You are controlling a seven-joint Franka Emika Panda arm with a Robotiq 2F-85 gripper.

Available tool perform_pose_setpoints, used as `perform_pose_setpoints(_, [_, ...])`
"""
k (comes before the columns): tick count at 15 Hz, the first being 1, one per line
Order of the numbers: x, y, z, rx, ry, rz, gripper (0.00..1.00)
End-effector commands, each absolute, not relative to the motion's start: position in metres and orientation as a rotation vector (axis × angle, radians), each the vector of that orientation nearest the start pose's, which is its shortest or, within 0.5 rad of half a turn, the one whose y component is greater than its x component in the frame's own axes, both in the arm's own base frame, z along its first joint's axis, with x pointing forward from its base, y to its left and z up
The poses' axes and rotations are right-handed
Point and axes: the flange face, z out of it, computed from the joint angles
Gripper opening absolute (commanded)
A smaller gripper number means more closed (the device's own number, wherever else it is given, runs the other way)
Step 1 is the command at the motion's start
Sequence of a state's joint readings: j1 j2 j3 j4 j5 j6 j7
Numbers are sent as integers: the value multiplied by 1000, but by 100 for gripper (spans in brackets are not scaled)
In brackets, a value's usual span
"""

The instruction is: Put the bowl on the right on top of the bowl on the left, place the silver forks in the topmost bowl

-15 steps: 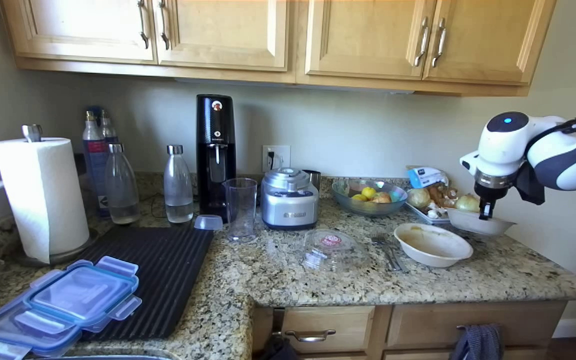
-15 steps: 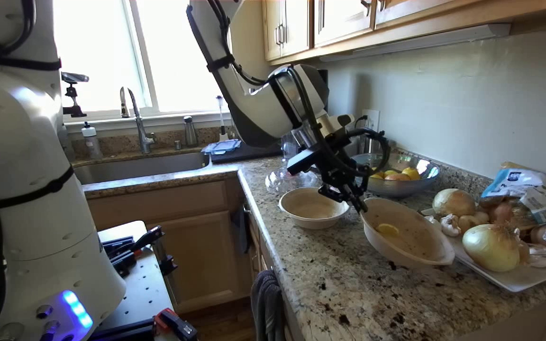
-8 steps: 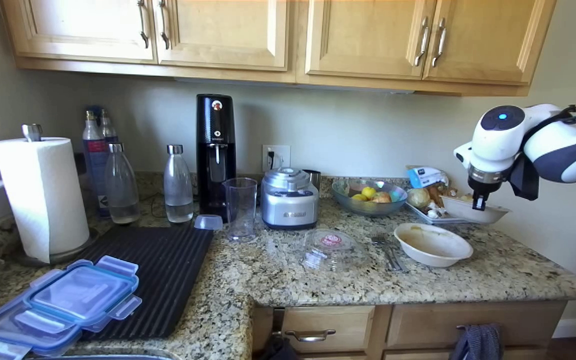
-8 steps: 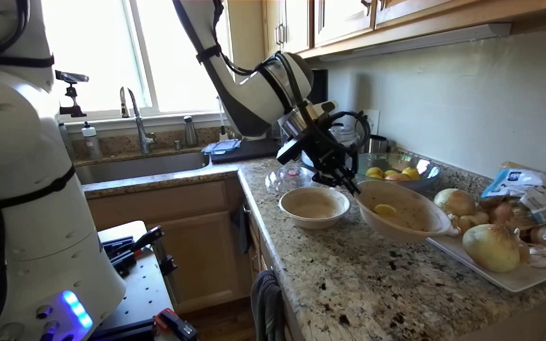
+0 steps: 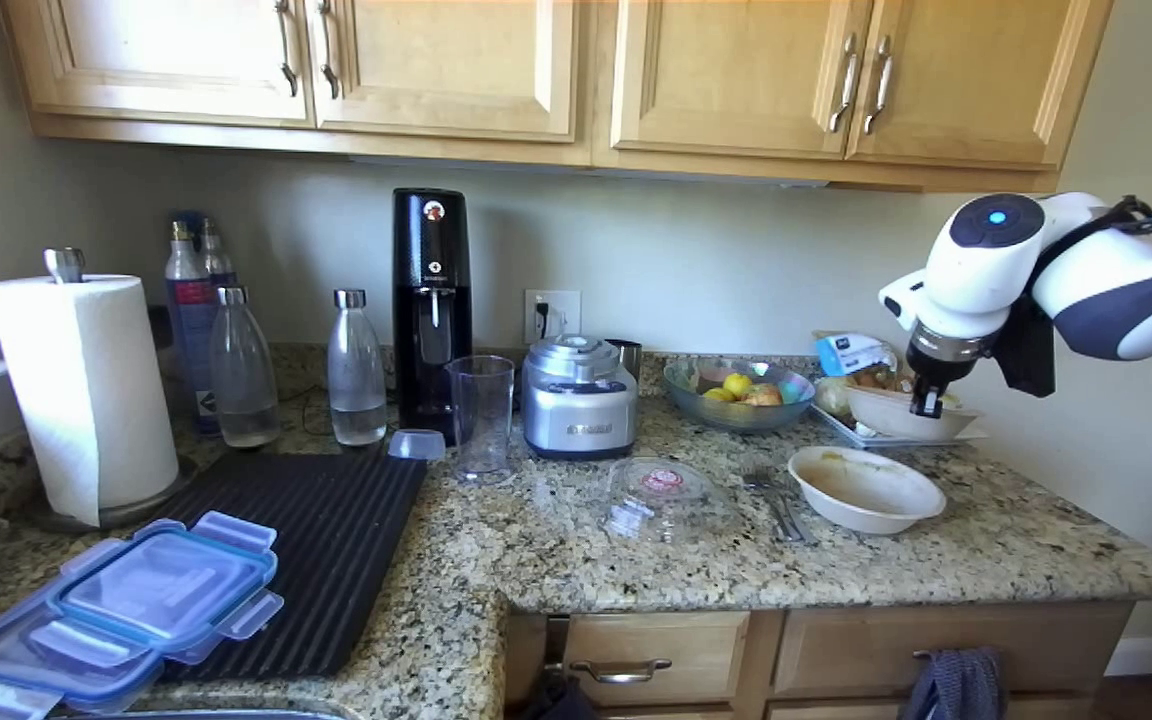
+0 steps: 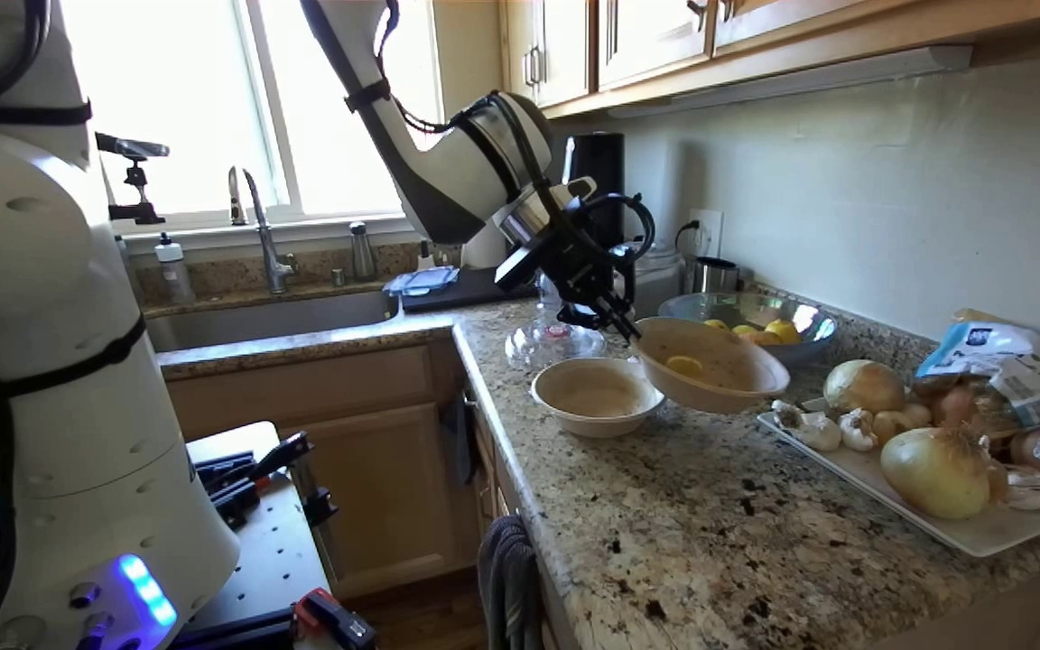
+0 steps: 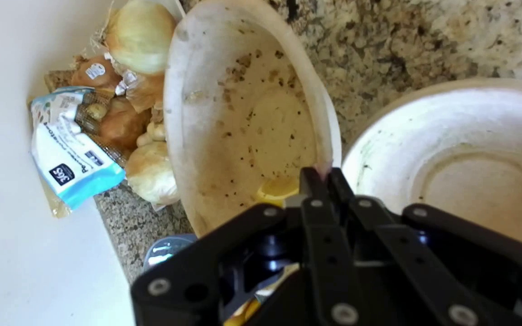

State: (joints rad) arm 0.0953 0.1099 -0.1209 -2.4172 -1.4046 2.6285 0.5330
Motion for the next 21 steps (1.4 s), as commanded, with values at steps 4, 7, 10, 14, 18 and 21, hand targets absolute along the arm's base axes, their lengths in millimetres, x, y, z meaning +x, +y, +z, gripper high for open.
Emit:
perform_pose_setpoints(4, [451,70,271,2258,897,295,6])
perform_pose_setpoints(7, [431,91,263,2246,934,270,7])
perform_pose_setpoints(10, [410,102,259,2258,958,264,7])
perform_pose_setpoints(14, [393,118,252,2276,973,282,7])
perform_pose_setpoints(18, [390,132,248,2264,1028,348,6])
perform_pose_setpoints(21, [391,133,245,2275,1030,335,6])
